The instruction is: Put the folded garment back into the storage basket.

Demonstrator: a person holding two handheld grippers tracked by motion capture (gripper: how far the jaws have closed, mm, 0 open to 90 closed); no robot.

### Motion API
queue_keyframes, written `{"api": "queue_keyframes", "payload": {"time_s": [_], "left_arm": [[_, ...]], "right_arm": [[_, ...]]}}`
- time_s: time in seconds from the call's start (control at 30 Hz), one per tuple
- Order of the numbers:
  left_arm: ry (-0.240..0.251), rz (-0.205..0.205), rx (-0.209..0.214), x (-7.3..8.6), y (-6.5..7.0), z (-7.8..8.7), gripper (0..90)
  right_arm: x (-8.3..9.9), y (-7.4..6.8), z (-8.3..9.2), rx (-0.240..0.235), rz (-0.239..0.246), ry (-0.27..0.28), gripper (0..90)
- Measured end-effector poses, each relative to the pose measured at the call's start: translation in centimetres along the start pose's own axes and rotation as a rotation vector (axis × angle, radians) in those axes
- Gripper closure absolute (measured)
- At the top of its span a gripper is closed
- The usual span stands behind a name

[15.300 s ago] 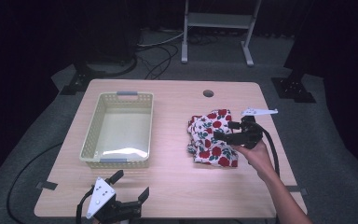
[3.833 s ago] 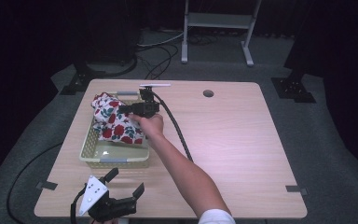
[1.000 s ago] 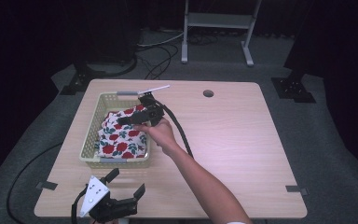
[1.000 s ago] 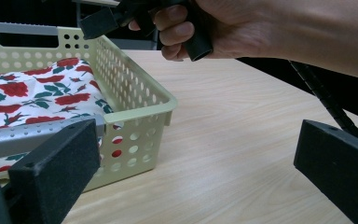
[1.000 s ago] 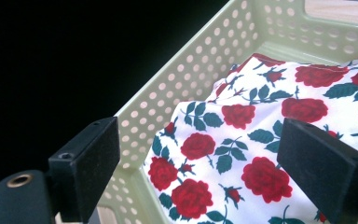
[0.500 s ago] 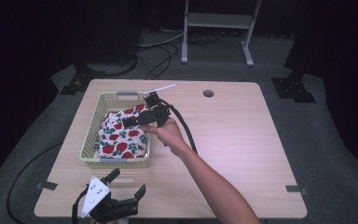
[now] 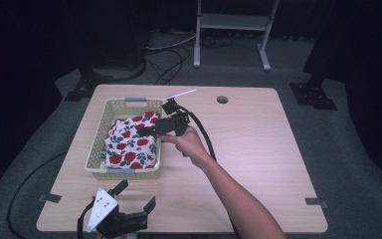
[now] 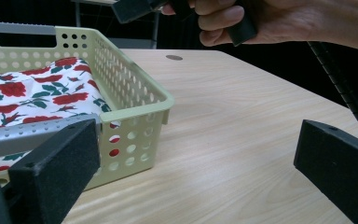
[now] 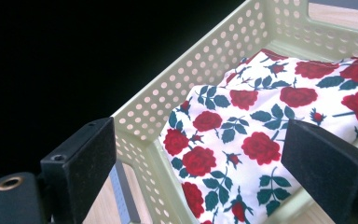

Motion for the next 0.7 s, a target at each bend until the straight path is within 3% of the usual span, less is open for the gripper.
{"api": "queue_keyframes", "payload": {"time_s": [0.7], "left_arm": [[0.000,-0.005,0.000,0.1,0.1,0.2,0.0]], "right_arm": [[1.5,1.0,2.5,0.009,-0.029,0.023,9.3]]}}
Point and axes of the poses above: each handheld gripper's, and its own axes: z roughly backward along the jaws, x roughly out of its underside, y roughly to its right, the point moved 9 cm from there along -z, roughly forward along the jaws, and after that the axes turned 10 degrees about -y, right-handed, at the moved point
